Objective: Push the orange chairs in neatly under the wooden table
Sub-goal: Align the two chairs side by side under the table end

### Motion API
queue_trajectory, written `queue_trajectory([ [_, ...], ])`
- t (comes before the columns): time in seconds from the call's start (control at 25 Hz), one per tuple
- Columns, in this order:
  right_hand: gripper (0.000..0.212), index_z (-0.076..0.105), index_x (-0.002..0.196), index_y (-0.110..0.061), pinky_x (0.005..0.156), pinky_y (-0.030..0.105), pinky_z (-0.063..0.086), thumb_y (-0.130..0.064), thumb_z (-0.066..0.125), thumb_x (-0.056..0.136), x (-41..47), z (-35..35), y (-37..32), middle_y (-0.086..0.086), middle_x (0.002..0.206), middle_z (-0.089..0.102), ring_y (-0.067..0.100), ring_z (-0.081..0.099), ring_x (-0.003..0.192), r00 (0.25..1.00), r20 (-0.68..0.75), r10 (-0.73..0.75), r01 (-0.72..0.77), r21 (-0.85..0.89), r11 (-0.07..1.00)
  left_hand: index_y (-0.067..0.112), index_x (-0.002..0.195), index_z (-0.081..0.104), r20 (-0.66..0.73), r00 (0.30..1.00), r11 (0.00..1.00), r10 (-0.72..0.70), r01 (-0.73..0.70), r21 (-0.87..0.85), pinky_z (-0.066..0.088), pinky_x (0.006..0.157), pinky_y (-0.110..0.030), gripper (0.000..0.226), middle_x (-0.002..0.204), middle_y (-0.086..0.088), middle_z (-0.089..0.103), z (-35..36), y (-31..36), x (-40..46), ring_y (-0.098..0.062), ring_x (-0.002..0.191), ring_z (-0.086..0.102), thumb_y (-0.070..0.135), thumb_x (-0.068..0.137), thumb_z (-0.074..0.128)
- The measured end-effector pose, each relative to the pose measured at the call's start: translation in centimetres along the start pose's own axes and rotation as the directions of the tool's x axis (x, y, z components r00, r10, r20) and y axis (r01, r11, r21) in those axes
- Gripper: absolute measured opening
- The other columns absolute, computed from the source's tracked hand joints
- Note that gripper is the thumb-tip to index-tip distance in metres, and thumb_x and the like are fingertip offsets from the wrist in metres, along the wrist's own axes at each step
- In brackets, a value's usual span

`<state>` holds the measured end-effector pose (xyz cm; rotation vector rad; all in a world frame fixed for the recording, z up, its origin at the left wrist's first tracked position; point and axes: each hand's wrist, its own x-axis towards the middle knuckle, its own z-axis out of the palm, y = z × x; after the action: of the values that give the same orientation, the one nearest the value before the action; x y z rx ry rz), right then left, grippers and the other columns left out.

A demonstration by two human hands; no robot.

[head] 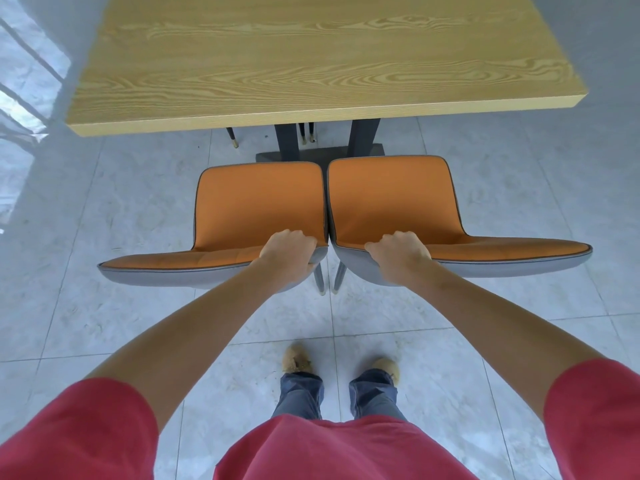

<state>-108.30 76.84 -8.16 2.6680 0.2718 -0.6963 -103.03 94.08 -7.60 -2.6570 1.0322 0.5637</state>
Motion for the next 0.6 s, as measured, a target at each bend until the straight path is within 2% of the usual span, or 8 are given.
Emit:
queue_trajectory([
  [0.08, 0.027, 0.054, 0.118, -0.013, 0.050, 0.025, 0.033, -0.008, 0.047, 0.093, -0.1, 0.0, -0.1, 0.007, 0.105, 0.066, 0.026, 0.061, 0.086, 1.000, 0.009, 0.007, -0.008, 0.049, 0.999, 0.004, 0.107, 0.059, 0.011, 0.999, 0.999, -0.033, 0.033, -0.014, 0.038, 0.064, -0.030, 0.025, 0.097, -0.014, 0.065, -0.1, 0.1, 0.0, -0.029, 0.089, 0.061, 0.021, 0.094, 0.045],
  [0.16, 0.035, 0.048, 0.127, -0.015, 0.060, 0.029, 0.040, -0.015, 0.049, 0.092, -0.3, 0.2, 0.4, 0.008, 0.108, 0.065, 0.027, 0.063, 0.094, 1.000, 0.011, 0.024, -0.026, 0.171, 0.985, 0.004, 0.109, 0.058, 0.014, 0.999, 0.998, -0.053, 0.053, -0.021, 0.038, 0.064, -0.029, 0.025, 0.089, -0.012, 0.060, -0.2, 0.3, -0.1, -0.029, 0.088, 0.060, 0.021, 0.094, 0.046],
  [0.28, 0.050, 0.039, 0.137, -0.018, 0.069, 0.033, 0.047, -0.022, 0.052, 0.090, -1.6, 0.8, 2.1, 0.006, 0.112, 0.063, 0.027, 0.062, 0.101, 0.998, -0.004, 0.059, -0.055, 0.321, 0.946, 0.004, 0.112, 0.056, 0.029, 0.997, 0.997, -0.069, 0.070, -0.021, 0.041, 0.068, -0.031, 0.027, 0.102, -0.014, 0.064, -0.2, 0.5, -0.2, -0.030, 0.098, 0.062, 0.022, 0.095, 0.046],
  [0.36, 0.051, 0.038, 0.138, -0.019, 0.072, 0.032, 0.049, -0.023, 0.054, 0.090, -2.9, 1.1, 2.9, 0.004, 0.114, 0.064, 0.025, 0.062, 0.102, 0.996, -0.032, 0.081, -0.065, 0.345, 0.936, 0.004, 0.115, 0.056, 0.034, 0.997, 0.998, -0.068, 0.068, 0.004, 0.046, 0.074, -0.033, 0.028, 0.109, -0.014, 0.064, -0.4, 0.4, -0.3, -0.030, 0.103, 0.061, 0.023, 0.097, 0.046],
  [0.44, 0.044, 0.044, 0.134, -0.019, 0.076, 0.032, 0.051, -0.020, 0.052, 0.091, -3.6, 1.3, 3.2, 0.005, 0.113, 0.066, 0.025, 0.063, 0.101, 0.994, -0.059, 0.092, -0.066, 0.353, 0.933, 0.003, 0.116, 0.056, 0.046, 0.997, 0.998, -0.062, 0.061, 0.022, 0.048, 0.079, -0.034, 0.029, 0.112, -0.015, 0.063, -0.4, 0.4, -0.3, -0.031, 0.106, 0.060, 0.024, 0.097, 0.046],
  [0.6, 0.038, 0.048, 0.132, -0.017, 0.081, 0.033, 0.051, -0.018, 0.046, 0.094, -3.5, 1.2, 3.9, 0.010, 0.113, 0.066, 0.027, 0.063, 0.100, 1.000, -0.020, 0.001, 0.005, 0.300, 0.954, 0.004, 0.116, 0.056, 0.066, 0.996, 0.998, -0.060, 0.058, 0.028, 0.049, 0.082, -0.035, 0.030, 0.113, -0.015, 0.063, -0.6, 0.6, -0.2, -0.031, 0.107, 0.060, 0.026, 0.097, 0.047],
])
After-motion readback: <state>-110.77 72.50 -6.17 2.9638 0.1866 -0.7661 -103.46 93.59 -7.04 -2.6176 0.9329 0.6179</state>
